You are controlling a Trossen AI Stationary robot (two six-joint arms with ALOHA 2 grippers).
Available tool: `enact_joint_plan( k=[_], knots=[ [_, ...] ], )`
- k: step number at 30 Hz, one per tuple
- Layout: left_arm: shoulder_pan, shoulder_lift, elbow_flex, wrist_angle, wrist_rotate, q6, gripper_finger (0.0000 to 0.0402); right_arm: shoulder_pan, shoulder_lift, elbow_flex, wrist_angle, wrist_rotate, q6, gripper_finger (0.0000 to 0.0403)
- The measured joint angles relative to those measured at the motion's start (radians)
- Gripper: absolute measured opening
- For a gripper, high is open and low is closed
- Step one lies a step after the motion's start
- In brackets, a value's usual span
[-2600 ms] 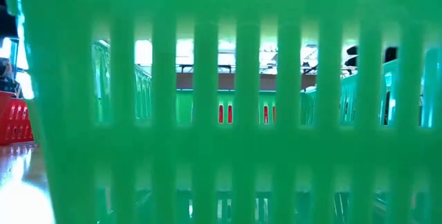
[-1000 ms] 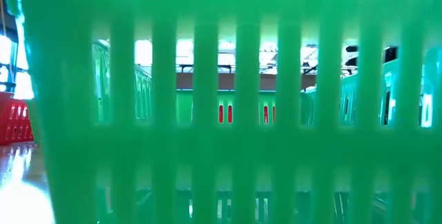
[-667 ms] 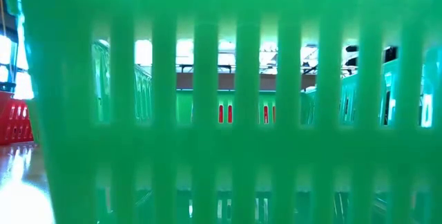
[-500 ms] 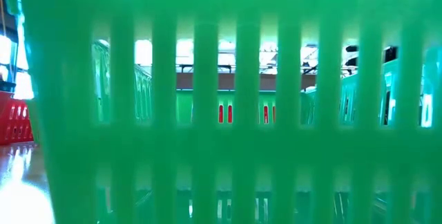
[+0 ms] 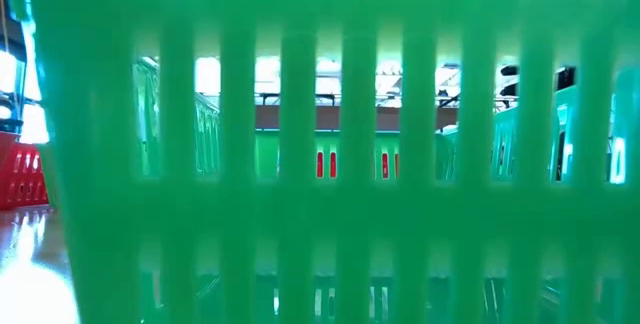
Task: Stack baskets on shelf by color
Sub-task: Put the middle left green bin on the shelf
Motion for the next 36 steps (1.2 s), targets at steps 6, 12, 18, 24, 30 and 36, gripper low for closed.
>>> enact_joint_plan(
  k=[6,12,18,24,30,36],
  knots=[
    [-0.024,0.074,0.0,-0.008,-0.028,-0.004,0.017,0.0,0.0,0.0,0.0,0.0,0.0,0.013],
    [-0.029,0.127,0.0,-0.06,-0.056,-0.033,0.017,0.0,0.0,0.0,-0.001,0.0,0.0,0.013],
    [-0.029,0.185,-0.001,-0.074,-0.065,-0.052,0.017,0.0,0.0,0.0,-0.001,0.0,0.0,0.013],
    [-0.029,0.226,-0.001,-0.081,-0.079,-0.079,0.0149,0.0,0.002,0.0,-0.003,0.0,0.0,0.013],
    [-0.029,0.235,-0.001,-0.056,-0.079,-0.077,0.007,0.0,0.001,0.0,-0.003,0.0,0.0,0.013],
    [-0.029,0.229,0.0,0.029,-0.086,-0.041,0.0008,0.0,0.001,0.0,-0.007,0.0,0.0,0.013]
  ],
)
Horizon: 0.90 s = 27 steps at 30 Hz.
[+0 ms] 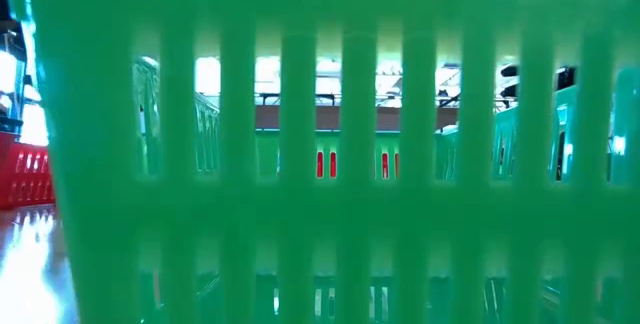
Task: Stack baskets on shelf by color
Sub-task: Put the middle left green bin on the shelf
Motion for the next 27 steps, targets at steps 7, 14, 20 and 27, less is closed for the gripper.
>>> enact_joint_plan(
  k=[7,14,20,27],
  knots=[
    [0.015,0.0,0.095,0.003,-0.028,0.079,0.0004,0.0,0.0,0.0,0.0,0.0,0.0,0.013],
    [0.082,0.0,0.25,-0.026,-0.079,0.198,0.0003,0.0,0.0,0.0,0.0,0.0,0.0,0.013],
    [0.157,0.0,0.403,-0.153,-0.129,0.273,0.0003,0.0,0.0,0.0,0.0,0.0,0.0,0.013],
    [0.245,0.0,0.563,-0.217,-0.286,0.474,0.0002,0.0,0.0,0.0,0.0,0.0,0.0,0.013]
  ],
)
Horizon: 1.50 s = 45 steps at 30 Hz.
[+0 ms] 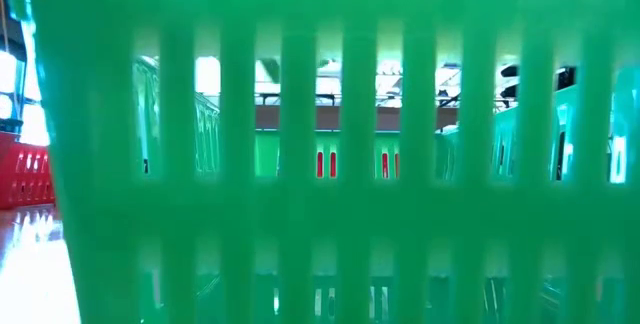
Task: Stack baskets on shelf by color
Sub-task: Put the middle left green bin on the shelf
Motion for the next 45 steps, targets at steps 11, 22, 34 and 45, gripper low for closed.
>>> enact_joint_plan(
  k=[11,22,34,45],
  knots=[
    [0.273,0.0,0.114,0.0,-0.096,0.374,0.0002,0.0,0.0,0.0,0.0,0.0,0.0,0.013],
    [0.485,0.023,0.126,-0.067,0.172,0.423,0.0003,0.0,0.0,0.0,-0.057,0.001,0.0,0.013],
    [0.469,0.123,0.126,-0.154,0.191,0.414,0.0003,0.0,0.0,0.0,-0.06,0.013,0.027,0.013],
    [0.48,0.138,0.126,-0.182,0.166,0.405,0.0003,0.0,0.0,0.0,-0.06,0.013,0.034,0.013]
  ],
)
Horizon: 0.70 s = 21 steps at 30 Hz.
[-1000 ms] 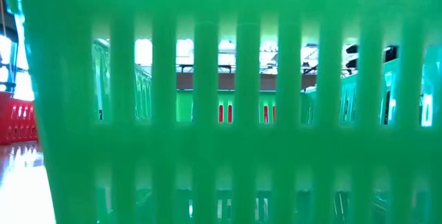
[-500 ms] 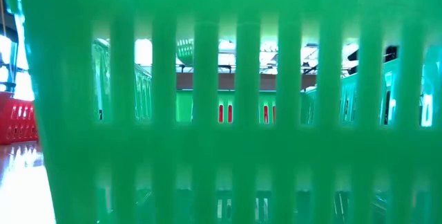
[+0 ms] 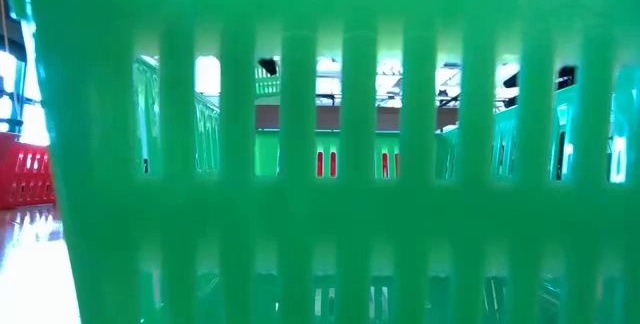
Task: Stack baskets on shelf by color
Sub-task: Put the middle left green bin on the shelf
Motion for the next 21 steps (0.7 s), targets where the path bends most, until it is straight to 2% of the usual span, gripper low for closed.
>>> enact_joint_plan(
  k=[12,21],
  knots=[
    [0.006,0.0,0.0,-0.02,0.003,0.018,0.0004,0.0,0.0,0.0,0.0,-0.001,0.0,0.013],
    [0.006,0.0,0.0,-0.02,0.002,0.018,0.002,0.0,0.0,0.0,0.0,-0.003,0.0,0.013]
  ],
)
